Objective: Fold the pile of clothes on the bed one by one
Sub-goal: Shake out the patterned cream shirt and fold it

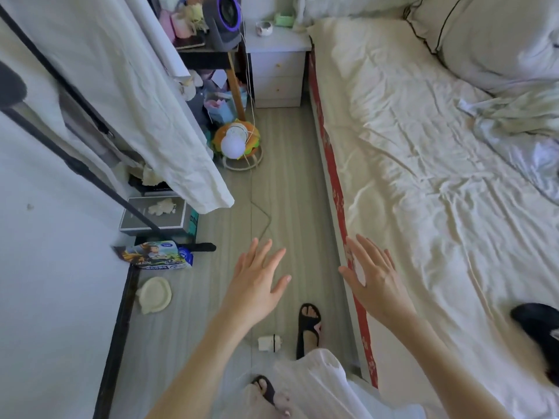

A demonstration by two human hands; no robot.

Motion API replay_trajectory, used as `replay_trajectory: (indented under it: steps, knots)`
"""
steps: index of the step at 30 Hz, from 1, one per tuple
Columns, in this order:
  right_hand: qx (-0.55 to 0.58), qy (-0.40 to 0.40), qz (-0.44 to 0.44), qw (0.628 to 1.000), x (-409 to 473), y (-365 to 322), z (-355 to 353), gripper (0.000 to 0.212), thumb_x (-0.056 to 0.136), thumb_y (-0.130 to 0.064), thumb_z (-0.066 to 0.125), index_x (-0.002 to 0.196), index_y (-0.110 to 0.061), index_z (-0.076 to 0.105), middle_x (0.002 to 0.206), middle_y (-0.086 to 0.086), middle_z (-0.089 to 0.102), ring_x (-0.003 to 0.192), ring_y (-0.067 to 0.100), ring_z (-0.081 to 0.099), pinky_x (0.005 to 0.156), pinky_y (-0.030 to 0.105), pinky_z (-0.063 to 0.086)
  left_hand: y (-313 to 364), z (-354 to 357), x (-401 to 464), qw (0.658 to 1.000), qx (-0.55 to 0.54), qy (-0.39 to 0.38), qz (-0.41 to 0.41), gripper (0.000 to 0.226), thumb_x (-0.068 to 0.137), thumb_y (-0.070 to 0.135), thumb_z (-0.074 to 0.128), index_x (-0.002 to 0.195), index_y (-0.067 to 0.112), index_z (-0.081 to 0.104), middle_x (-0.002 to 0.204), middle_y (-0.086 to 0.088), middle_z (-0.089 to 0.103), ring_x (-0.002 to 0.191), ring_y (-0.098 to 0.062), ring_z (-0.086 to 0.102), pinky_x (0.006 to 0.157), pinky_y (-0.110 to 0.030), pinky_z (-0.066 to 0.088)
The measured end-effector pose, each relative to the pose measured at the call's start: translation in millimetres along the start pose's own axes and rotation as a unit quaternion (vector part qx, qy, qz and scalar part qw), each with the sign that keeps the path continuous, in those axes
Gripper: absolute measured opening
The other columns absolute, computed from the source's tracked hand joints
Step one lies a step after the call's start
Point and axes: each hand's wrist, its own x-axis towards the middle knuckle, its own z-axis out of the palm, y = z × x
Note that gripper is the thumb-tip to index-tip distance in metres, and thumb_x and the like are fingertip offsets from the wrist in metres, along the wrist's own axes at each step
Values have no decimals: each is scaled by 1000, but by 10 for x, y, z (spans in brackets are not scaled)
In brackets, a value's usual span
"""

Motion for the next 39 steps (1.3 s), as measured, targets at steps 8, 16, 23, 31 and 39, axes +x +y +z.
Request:
replay_trajectory:
  steps: [8,16,23,31,39]
  knots:
    - [-27,-17,-8,999,1464,548,-430,60,95,-50,36,149,-29,22,157,-1,18,146,14,9,119,41,-1,173,-304,1474,999,8,10,-31,58,97,47,36,149,27,20,159,1,6,146,-18,-8,119,-39,5]
    - [-25,-4,24,999,2601,1045,-986,61,95,-50,39,149,-29,21,157,-1,19,146,15,10,119,41,0,554,-733,2781,1000,2,25,-10,57,98,44,36,149,27,18,159,2,5,146,-17,-9,119,-41,6]
    - [-40,12,90,995,3444,1428,-1116,62,95,-51,40,149,-29,20,158,-2,16,146,15,8,119,41,0,512,-869,4008,999,11,-15,37,57,98,44,37,149,28,18,159,3,5,146,-17,-8,119,-41,7]
    - [-38,9,216,976,4464,1800,-1226,62,96,-53,35,150,-31,14,159,-4,10,147,15,5,119,41,1,509,-1088,5755,986,43,-64,145,57,96,45,40,148,26,25,158,1,14,147,-19,0,118,-42,12]
    - [-6,43,347,937,4806,2557,-1401,62,95,-52,39,149,-29,20,157,-2,19,146,16,12,118,40,3,1117,-829,7037,943,105,-205,241,58,99,44,34,151,26,16,159,2,4,146,-18,-5,118,-35,5]
